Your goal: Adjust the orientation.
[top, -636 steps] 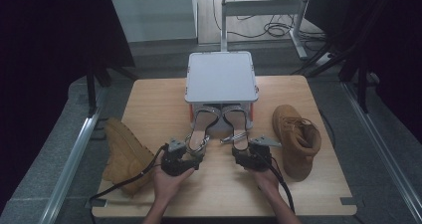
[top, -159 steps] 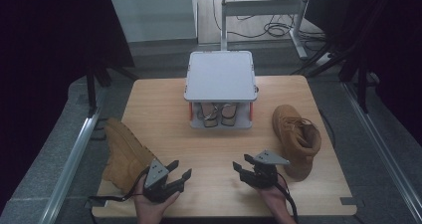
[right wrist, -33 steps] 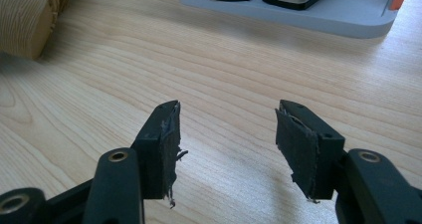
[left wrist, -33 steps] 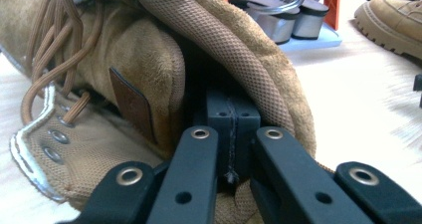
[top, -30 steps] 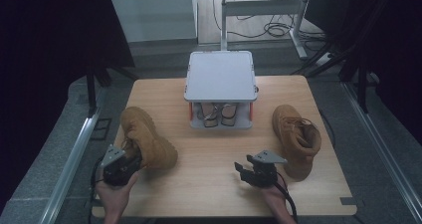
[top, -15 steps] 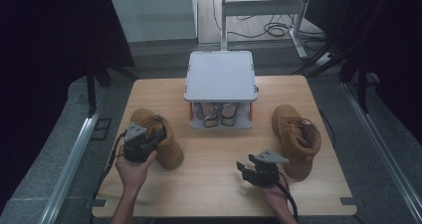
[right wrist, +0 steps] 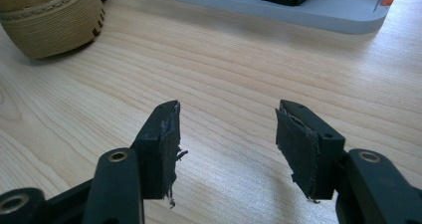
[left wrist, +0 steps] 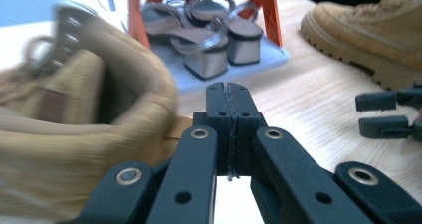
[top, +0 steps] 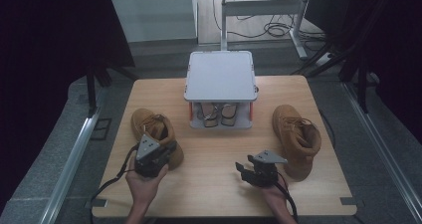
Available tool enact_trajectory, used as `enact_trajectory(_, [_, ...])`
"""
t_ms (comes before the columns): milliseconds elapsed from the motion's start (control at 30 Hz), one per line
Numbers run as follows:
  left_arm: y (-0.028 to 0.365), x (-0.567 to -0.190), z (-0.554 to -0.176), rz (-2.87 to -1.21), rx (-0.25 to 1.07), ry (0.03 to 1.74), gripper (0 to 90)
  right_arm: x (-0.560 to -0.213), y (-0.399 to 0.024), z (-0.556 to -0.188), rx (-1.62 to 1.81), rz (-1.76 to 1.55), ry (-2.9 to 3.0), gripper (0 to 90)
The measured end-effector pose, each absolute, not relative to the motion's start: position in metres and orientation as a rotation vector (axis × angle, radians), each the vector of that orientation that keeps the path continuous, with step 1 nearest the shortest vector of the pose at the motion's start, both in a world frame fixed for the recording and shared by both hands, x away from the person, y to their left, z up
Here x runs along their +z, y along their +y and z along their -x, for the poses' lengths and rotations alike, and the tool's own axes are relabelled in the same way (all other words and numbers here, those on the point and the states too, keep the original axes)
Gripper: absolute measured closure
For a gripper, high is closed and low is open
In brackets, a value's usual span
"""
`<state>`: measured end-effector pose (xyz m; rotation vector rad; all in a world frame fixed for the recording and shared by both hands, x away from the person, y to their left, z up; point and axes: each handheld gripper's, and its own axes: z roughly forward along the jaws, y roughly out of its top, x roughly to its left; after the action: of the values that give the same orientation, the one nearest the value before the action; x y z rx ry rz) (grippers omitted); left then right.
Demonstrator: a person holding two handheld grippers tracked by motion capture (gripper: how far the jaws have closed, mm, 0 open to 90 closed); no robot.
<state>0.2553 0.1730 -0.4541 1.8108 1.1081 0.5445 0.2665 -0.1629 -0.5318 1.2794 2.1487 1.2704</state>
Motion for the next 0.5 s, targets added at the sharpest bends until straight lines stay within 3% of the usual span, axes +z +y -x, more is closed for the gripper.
enact_trajectory(500, [0.147,-0.488,-0.283,-1.829,0.718,1.203,89.7,-0.534,-0.163,-0.266,1.261,-1.282,2.153,42.8])
